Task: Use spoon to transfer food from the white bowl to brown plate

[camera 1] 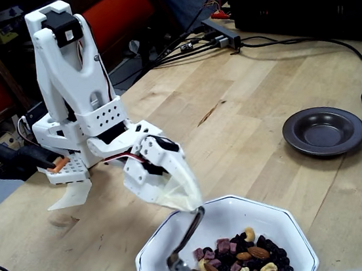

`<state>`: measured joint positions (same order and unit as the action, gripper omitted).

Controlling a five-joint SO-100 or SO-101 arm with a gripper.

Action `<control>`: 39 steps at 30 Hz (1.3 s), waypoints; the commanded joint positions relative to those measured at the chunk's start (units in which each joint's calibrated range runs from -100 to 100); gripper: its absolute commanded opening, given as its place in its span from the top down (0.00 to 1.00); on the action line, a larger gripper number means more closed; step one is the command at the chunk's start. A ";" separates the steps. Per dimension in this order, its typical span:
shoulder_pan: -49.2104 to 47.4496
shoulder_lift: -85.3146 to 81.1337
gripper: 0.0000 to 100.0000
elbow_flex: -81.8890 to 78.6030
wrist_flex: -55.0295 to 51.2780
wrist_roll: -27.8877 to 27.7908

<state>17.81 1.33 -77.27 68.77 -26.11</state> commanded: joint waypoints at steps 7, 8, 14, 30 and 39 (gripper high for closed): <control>2.86 0.00 0.97 1.87 0.72 -0.44; 2.78 0.00 0.97 1.87 0.72 -0.44; 2.26 0.08 0.97 1.70 0.72 -0.44; -0.33 9.84 0.97 1.87 1.35 -2.59; -3.59 9.41 0.97 1.79 0.88 -1.81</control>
<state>17.08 11.46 -75.93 69.81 -29.08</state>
